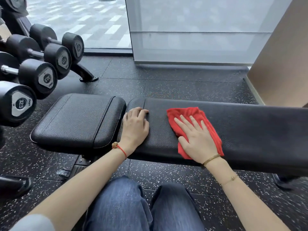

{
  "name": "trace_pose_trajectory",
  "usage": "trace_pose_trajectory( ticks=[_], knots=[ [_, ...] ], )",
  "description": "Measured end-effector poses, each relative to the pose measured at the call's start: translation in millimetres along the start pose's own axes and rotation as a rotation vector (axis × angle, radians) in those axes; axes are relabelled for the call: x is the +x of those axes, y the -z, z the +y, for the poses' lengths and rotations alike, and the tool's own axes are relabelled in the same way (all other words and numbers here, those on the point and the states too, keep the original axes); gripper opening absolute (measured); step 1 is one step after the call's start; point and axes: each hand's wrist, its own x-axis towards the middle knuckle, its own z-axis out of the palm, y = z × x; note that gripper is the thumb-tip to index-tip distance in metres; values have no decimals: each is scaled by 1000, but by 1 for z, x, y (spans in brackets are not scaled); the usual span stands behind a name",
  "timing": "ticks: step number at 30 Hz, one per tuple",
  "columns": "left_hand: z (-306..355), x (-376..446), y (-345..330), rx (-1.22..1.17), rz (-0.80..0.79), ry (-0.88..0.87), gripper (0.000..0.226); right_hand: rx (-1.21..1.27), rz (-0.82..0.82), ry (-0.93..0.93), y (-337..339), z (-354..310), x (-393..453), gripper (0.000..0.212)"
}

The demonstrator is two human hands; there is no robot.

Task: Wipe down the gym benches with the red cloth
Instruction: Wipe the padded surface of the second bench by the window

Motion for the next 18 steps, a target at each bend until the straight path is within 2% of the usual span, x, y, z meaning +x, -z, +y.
trace_pose_trajectory(
  ticks=[4,7,12,18],
  knots=[
    [4,-3,-1,8,28,-4,37,-6,16,-213,9,49,19,61],
    [7,-3,0,11,26,3,37,15,12,-280,11,48,50,60],
    [8,-3,2,9,31,16,36,22,-9,-166,4,6,67,60],
    [7,-4,0,-10,49,21,36,27,-20,34,0,-12,29,61]
  ],
)
